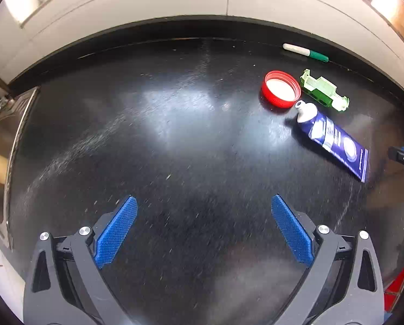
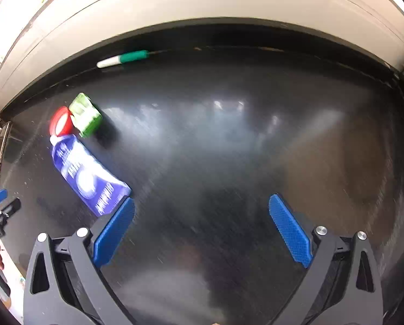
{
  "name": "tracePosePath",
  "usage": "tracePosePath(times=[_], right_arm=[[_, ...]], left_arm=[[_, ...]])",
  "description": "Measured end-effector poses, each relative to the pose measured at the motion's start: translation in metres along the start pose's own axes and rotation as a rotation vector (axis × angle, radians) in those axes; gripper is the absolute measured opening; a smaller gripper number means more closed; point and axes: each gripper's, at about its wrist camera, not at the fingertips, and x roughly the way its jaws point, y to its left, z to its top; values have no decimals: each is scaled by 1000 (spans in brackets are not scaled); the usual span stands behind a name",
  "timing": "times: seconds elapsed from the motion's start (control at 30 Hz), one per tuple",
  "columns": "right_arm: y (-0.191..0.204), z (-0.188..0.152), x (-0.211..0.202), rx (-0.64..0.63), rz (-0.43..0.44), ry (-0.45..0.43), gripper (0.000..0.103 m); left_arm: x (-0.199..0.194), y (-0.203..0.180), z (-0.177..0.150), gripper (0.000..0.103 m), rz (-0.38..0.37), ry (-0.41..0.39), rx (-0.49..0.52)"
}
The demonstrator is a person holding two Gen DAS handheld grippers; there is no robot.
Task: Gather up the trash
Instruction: 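Grasp the red bottle cap with the left tool while the right tool grasps the light green plastic piece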
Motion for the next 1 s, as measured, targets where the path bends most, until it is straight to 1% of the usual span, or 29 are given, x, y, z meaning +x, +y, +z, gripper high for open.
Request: tracePosePath(times=[0.2,0.4,0.5,0.57,0.63,0.67,0.7,0.8,0.9,0.97,1.0], right_arm=[[48,53,9,-116,47,-27,96],[88,87,36,-221,55,-17,96],[102,93,53,-273,27,2,96],[108,95,61,-294,11,8,88],[110,98,67,-284,35,17,75],[109,100,70,-274,50,25,74],[109,101,71,-267,57,15,73],[110,104,74,-268,60,12,73],[107,98,70,-287,58,3,73],[108,95,69,-296,57,-4,72],[107,92,67,-298,60,-7,68]], left_arm=[[7,-6,29,96,6,12,20],[19,-5,47,96,10,38,12],[21,-7,62,96,9,35,10],[23,-9,73,96,11,27,14],[26,-14,87,96,8,19,17],[27,-17,93,96,7,17,21],[29,-20,98,96,8,17,26],[38,-34,115,96,11,22,67],[49,-46,120,96,11,40,97],[61,-52,121,96,25,70,138],[66,-54,120,87,14,83,148]])
